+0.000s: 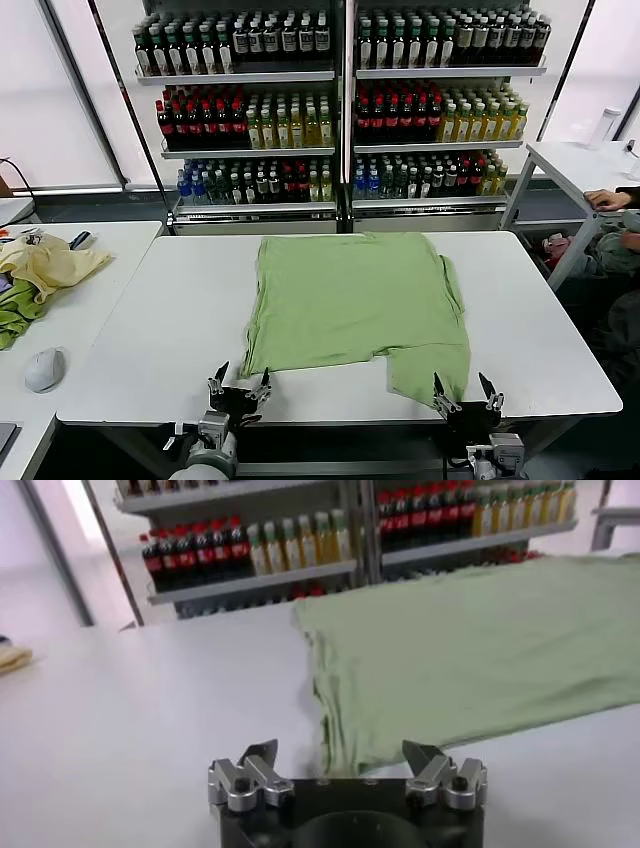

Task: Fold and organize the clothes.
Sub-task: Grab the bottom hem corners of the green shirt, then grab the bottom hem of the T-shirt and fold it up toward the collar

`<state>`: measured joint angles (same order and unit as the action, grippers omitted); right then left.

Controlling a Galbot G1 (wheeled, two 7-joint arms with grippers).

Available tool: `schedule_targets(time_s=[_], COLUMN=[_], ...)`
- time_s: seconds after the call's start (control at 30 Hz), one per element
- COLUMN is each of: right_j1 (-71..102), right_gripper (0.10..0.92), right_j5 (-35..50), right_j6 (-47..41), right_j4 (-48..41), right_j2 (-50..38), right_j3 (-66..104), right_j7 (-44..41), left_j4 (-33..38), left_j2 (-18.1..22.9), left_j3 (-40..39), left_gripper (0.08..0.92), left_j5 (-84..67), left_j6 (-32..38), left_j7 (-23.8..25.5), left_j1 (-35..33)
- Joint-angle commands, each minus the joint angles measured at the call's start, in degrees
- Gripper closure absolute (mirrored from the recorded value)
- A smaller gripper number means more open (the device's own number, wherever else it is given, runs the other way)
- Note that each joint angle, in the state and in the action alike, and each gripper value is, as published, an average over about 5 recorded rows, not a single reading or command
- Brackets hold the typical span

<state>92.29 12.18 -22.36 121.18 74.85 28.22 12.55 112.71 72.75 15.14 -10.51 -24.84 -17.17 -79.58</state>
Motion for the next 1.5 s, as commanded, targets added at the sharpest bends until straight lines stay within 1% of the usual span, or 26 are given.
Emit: schedule_targets(time_s=[0.03,0.07,0.17,0.27,0.5,0.77,0.9,1.0,1.1,1.37,1.5], right_j1=[-0.6,-0.7,-1.4,-1.6,-0.7,0.6,1.3,1.9,2.4,2.5,0.1], right_gripper=[0.203,0.21,0.267,0.352,0.551,0.712,0.797,0.859,0.894,0.899,0.899], right_j5=[-0.1,0.2,2.7,5.2,7.5,9.6,9.4,9.1,8.8,9.7,12.2], right_j6=[-1.3,-1.4,-1.9,-2.6,-4.0,-4.4,-2.8,-1.1,0.7,4.2,4.1], right_j4=[-1.3,-1.5,-2.7,-3.5,-3.3,-1.9,-0.7,0.8,2.7,8.7,9.4], right_j2=[0.1,0.1,0.2,0.2,0.0,-0.3,-0.8,-1.3,-2.1,-5.1,-7.3], right_j3=[-1.0,-0.9,-0.8,-0.7,-0.8,-0.7,0.1,1.2,2.4,5.9,7.6], right_j7=[-0.1,0.0,0.4,0.8,0.8,0.6,-0.2,-1.3,-2.4,-4.6,-4.4], left_j4=[-2.5,-2.5,-1.9,-1.3,-0.3,-0.3,0.3,1.2,2.9,11.5,13.6], left_j2=[-0.5,-0.6,-0.7,-0.7,-0.5,-0.5,-0.9,-1.3,-2.1,-5.1,-6.6], left_j3=[-0.4,-0.5,-0.8,-1.2,-2.8,-3.3,-3.3,-3.0,-2.5,-0.6,0.7], left_gripper=[0.177,0.177,0.19,0.246,0.45,0.676,0.797,0.869,0.896,0.897,0.897], left_j5=[-4.9,-5.1,-6.0,-6.6,-6.7,-7.3,-7.6,-7.9,-8.7,-9.4,-10.9], left_j6=[-3.4,-3.4,-3.1,-2.8,-2.9,-2.7,-1.8,-1.0,0.0,1.8,1.6], left_j7=[-1.7,-1.7,-1.5,-1.3,-0.8,-0.5,0.0,0.1,0.4,1.5,1.6], left_j1=[4.5,4.5,4.1,3.2,0.9,0.7,0.4,0.1,-0.6,-2.9,-2.6])
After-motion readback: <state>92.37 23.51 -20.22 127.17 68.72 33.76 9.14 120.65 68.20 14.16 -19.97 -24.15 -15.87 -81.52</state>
